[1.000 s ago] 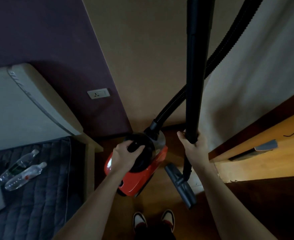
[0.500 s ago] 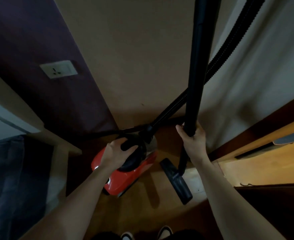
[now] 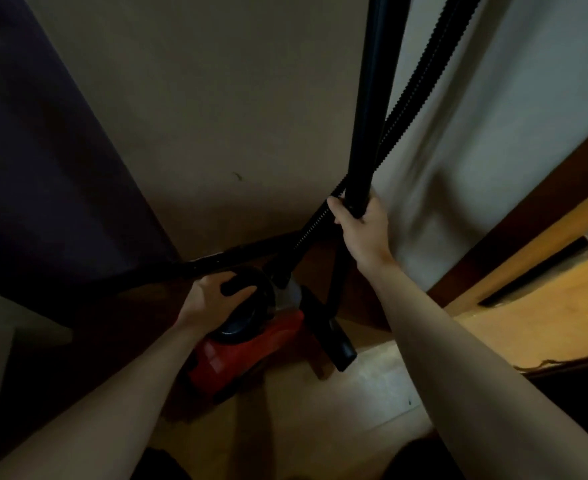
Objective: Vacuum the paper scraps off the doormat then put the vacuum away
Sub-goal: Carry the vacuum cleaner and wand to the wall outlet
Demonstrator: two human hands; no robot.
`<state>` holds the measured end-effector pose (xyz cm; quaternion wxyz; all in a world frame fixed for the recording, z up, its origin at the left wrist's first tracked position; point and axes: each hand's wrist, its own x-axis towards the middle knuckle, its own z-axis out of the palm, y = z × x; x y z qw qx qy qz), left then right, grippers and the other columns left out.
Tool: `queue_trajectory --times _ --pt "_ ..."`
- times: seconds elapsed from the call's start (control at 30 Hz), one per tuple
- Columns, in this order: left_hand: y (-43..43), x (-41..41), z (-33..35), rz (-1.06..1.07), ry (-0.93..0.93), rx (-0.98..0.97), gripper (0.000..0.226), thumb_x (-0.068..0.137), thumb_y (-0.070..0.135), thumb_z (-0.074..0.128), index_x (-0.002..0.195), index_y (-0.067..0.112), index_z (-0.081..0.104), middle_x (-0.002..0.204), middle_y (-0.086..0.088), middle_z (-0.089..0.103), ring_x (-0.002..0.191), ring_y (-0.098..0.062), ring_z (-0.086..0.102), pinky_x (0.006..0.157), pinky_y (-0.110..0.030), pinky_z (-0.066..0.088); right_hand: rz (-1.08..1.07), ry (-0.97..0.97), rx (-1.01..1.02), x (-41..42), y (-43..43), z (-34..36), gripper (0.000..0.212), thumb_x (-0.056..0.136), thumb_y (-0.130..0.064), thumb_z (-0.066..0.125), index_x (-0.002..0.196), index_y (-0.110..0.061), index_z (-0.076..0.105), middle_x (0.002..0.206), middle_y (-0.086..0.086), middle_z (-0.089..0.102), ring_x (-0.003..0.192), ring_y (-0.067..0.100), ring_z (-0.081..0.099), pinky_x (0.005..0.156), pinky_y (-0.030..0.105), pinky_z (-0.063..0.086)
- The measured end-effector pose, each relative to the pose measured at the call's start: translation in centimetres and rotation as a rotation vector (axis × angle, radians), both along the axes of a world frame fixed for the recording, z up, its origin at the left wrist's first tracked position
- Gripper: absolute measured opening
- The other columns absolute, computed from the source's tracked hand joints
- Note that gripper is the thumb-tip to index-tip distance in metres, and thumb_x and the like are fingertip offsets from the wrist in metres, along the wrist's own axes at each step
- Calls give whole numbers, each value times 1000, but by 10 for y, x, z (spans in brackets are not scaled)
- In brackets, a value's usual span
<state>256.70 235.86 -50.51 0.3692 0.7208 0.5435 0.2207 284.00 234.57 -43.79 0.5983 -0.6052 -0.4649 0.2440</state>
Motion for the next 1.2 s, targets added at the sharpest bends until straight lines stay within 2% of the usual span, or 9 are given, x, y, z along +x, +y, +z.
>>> queue_trajectory --times 0.13,0.4,0.67,0.77,0.83,0.9,1.03,1.13,1.2 --pt "18 5 -29 -51 13 7 11 84 40 75 91 31 74 88 18 71 80 7 66 68 -10 51 -20 30 58 6 16 -15 16 94 -16 71 90 -20 56 77 2 57 74 14 60 74 19 48" --pt "51 24 -80 -128 34 56 15 84 42 74 74 37 65 76 13 68 77 -5 67 69 -28 55 -142 114 117 18 53 -45 25 90 -8 74 82 -21 54 67 -3 54 56 8 53 62 29 48" --pt "69 41 -110 -97 44 73 16 83 42 74 74 35 64 76 15 67 76 0 64 67 -20 48 -142 135 114 37 72 -74 21 83 -24 80 87 -31 60 73 -12 61 71 13 61 75 37 52" --pt "74 50 -114 -104 76 130 18 83 46 72 74 34 62 74 16 65 74 1 62 64 -16 44 -124 122 130 45 79 -78 22 85 -20 80 85 -31 60 71 -16 63 70 10 61 75 34 53" --pt "74 54 -115 -100 99 160 17 83 49 71 79 37 60 76 17 64 76 1 61 63 -13 41 -131 107 149 48 83 -80 23 83 -19 80 85 -31 60 74 -14 64 72 12 62 79 38 54" --pt "74 55 -117 -68 70 163 20 82 48 72 86 32 61 81 15 65 78 1 62 65 -16 45 -146 98 159 49 86 -83 25 83 -16 80 87 -31 60 77 -13 63 75 10 62 82 39 54" --pt "76 54 -119 -80 15 186 24 82 42 75 82 24 60 77 13 65 75 3 62 65 -20 51 -179 80 125 48 88 -95 28 84 -14 80 87 -31 58 78 -12 61 74 4 62 76 27 52" --pt "84 60 -119 -102 21 194 23 82 43 76 79 26 61 76 13 66 75 3 63 64 -21 52 -182 117 73 47 84 -109 26 87 -12 78 84 -28 59 79 -3 63 73 9 63 73 25 49" --pt "91 64 -122 -110 40 176 24 81 47 75 78 29 60 77 12 67 74 1 64 65 -29 56 -189 159 72 48 84 -115 25 87 -11 78 82 -27 59 78 0 63 72 11 62 75 27 49"
